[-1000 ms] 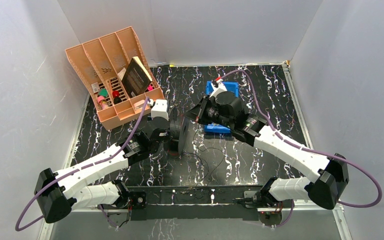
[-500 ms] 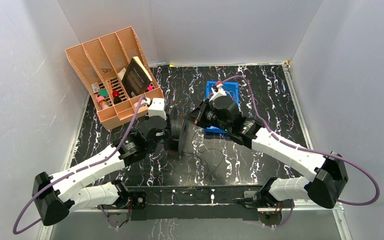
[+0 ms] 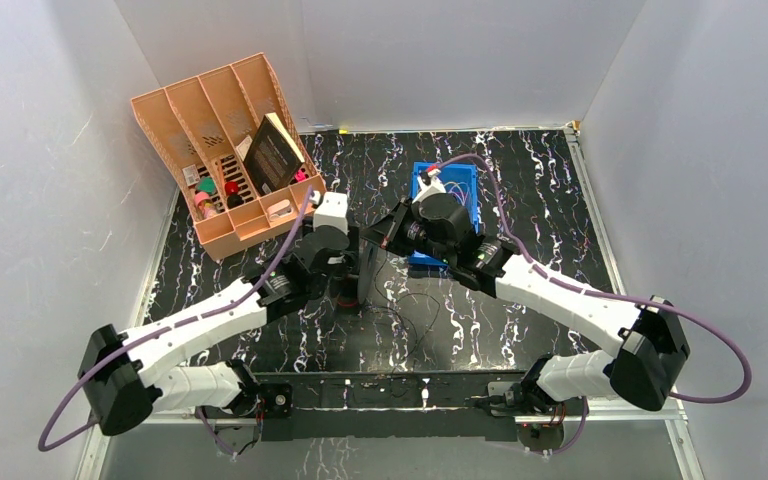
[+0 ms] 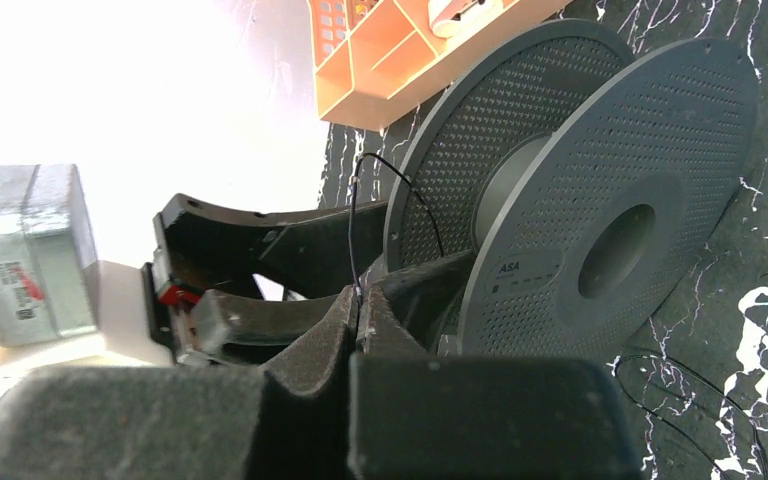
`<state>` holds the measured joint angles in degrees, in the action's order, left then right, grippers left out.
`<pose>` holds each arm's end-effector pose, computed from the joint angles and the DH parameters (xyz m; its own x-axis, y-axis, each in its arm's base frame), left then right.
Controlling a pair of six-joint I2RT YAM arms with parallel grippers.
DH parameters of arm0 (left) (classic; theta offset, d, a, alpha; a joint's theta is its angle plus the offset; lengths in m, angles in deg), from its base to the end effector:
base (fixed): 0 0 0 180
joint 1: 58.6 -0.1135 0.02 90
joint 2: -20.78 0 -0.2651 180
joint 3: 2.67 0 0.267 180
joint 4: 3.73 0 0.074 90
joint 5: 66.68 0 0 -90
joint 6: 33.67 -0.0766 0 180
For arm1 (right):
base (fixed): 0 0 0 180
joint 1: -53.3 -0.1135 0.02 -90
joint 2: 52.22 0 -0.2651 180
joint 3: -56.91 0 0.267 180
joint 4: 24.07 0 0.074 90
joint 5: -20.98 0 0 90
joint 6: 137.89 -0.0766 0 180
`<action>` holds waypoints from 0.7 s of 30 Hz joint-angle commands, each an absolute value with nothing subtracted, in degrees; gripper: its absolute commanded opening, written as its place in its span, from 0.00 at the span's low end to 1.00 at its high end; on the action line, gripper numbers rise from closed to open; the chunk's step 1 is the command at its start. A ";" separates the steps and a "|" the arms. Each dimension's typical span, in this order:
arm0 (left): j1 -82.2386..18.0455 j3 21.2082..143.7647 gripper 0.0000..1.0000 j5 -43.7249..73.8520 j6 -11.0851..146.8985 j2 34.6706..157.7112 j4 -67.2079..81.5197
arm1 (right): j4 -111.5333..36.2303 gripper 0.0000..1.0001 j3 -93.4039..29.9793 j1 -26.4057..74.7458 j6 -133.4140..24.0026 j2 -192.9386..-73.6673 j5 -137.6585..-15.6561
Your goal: Wrap the cables
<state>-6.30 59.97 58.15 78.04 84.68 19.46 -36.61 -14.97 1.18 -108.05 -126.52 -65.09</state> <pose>0.2150 -0.2066 0.2890 -0.3578 -0.0336 -0.9332 0.2144 0.9697 -0.1171 0.2254 0.2812 0.3186 -0.7266 0.4753 -0.4961 -0.2341 0.5075 0.8292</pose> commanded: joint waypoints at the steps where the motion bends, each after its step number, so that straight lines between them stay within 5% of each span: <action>1: -7.23 62.88 0.53 56.43 75.47 87.89 16.50 | -32.16 0.00 -14.08 0.91 -109.40 -125.79 -63.46; 21: -9.34 63.15 0.19 53.68 75.14 89.76 17.69 | -31.69 0.00 -12.70 0.96 -110.02 -124.36 -60.54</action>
<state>-9.21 61.06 54.13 75.57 90.83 18.04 -35.41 -13.27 1.09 -109.32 -126.52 -62.45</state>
